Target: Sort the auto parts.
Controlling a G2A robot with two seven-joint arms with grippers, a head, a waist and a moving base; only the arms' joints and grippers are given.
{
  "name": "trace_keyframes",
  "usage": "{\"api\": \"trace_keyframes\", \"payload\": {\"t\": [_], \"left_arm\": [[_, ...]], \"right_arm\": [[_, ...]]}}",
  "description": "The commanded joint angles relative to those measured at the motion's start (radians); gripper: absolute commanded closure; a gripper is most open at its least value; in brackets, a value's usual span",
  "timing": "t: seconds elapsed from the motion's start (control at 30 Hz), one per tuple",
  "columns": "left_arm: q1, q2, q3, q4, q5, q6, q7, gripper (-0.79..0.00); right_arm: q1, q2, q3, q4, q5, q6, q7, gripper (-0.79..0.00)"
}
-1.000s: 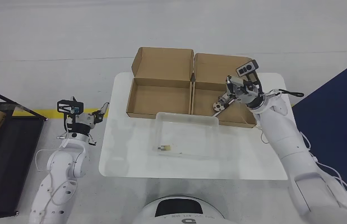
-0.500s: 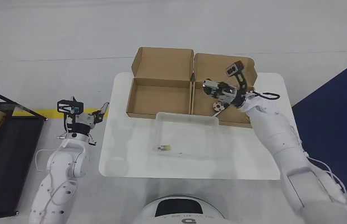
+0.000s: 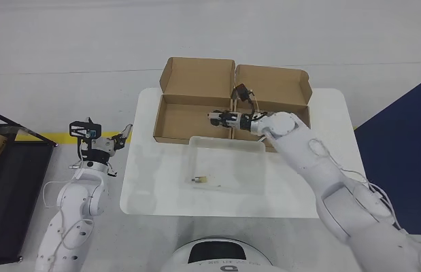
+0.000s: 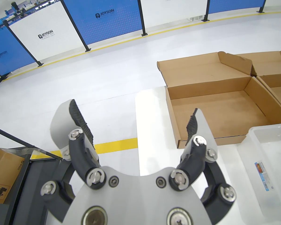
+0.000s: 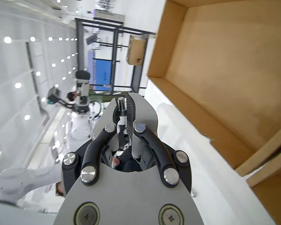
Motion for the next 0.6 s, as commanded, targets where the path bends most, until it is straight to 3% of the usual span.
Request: {"api": "trace_keyframes", "payload": {"t": [0.0, 0.1, 0.13, 0.23, 0.4, 0.43, 0.47, 0.5, 0.57], "left_arm": [[0.000, 0.000, 0.000, 0.000, 0.000, 0.000, 0.000, -0.785], [0.000, 0.000, 0.000, 0.000, 0.000, 0.000, 0.000, -0.785], [0.000, 0.000, 0.000, 0.000, 0.000, 0.000, 0.000, -0.785], [0.000, 0.000, 0.000, 0.000, 0.000, 0.000, 0.000, -0.785], [0.000, 0.000, 0.000, 0.000, 0.000, 0.000, 0.000, -0.785], [0.000, 0.000, 0.000, 0.000, 0.000, 0.000, 0.000, -0.785], [0.000, 0.000, 0.000, 0.000, 0.000, 0.000, 0.000, -0.785], [0.000, 0.000, 0.000, 0.000, 0.000, 0.000, 0.000, -0.785], [0.000, 0.000, 0.000, 0.000, 0.000, 0.000, 0.000, -0.785]], "right_arm": [[0.015, -0.013, -0.028, 0.008, -0.087, 0.051, -0.089, 0.000], [0.033, -0.030, -0.069, 0.026, -0.225, 0.140, -0.233, -0.003], [0.032, -0.037, -0.077, 0.024, -0.240, 0.163, -0.247, -0.099], [0.035, -0.051, -0.091, 0.036, -0.271, 0.204, -0.260, -0.111], [0.043, -0.074, -0.110, 0.060, -0.316, 0.264, -0.274, -0.311], [0.042, -0.078, -0.109, 0.063, -0.313, 0.254, -0.272, -0.379], [0.043, -0.080, -0.106, 0.071, -0.311, 0.244, -0.271, -0.536], [0.044, -0.081, -0.103, 0.076, -0.310, 0.229, -0.268, -0.763], [0.042, -0.079, -0.085, 0.076, -0.282, 0.147, -0.239, -0.785]]}}
